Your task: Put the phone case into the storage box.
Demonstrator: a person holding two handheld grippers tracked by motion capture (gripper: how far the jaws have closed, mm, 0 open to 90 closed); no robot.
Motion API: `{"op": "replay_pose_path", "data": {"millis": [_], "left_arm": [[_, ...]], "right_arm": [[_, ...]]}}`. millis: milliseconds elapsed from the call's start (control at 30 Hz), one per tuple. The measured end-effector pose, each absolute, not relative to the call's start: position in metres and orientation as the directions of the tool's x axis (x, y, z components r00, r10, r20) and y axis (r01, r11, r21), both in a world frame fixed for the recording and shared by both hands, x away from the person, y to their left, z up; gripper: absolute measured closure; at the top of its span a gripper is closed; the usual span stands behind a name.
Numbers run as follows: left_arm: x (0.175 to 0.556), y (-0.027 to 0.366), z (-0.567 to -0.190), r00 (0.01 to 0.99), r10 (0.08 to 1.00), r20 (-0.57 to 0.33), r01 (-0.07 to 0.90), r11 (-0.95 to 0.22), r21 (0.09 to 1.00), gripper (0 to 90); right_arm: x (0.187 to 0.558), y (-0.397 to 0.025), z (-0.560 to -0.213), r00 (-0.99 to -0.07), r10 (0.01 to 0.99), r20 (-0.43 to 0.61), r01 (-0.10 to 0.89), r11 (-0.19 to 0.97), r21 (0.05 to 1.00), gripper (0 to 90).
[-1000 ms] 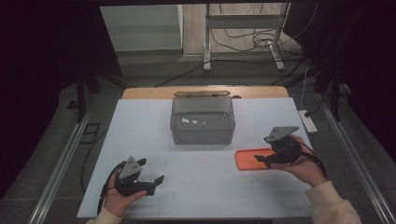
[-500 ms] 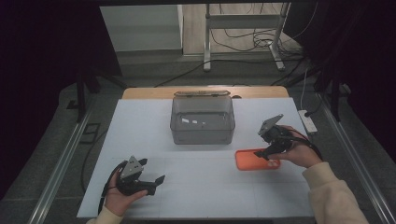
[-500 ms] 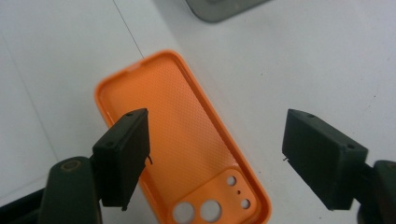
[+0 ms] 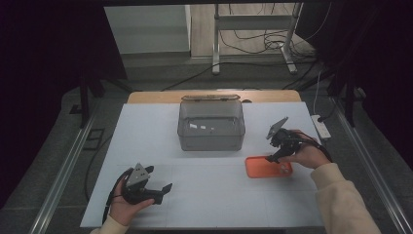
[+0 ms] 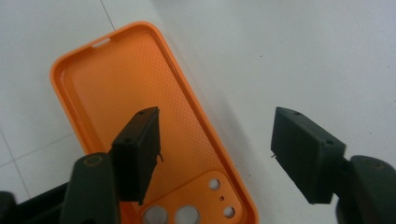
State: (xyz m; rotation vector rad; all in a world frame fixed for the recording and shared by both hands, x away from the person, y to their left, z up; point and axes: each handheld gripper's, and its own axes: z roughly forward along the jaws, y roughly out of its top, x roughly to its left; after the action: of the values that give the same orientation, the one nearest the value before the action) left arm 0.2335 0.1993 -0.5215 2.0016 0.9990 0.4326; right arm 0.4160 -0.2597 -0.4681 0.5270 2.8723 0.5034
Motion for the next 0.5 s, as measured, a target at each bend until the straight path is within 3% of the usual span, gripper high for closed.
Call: {"op": "replay_pose_path", "data": {"millis": [100,500], "left_arm": [[0.233,0.199,-0.521,0.623,0.78,-0.056,0.49,-0.333,0.805,7.1],[0.233,0.199,-0.522,0.623,0.78,-0.055,0.49,-0.334,0.805,7.1]], "right_arm": [[0.42,-0.26,-0.471,-0.928,0.359,-0.097,0.305,0.885,0.352,41.2],[0.429,-0.251,-0.476,-0.956,0.283,-0.08,0.252,0.929,0.273,51.5]]}}
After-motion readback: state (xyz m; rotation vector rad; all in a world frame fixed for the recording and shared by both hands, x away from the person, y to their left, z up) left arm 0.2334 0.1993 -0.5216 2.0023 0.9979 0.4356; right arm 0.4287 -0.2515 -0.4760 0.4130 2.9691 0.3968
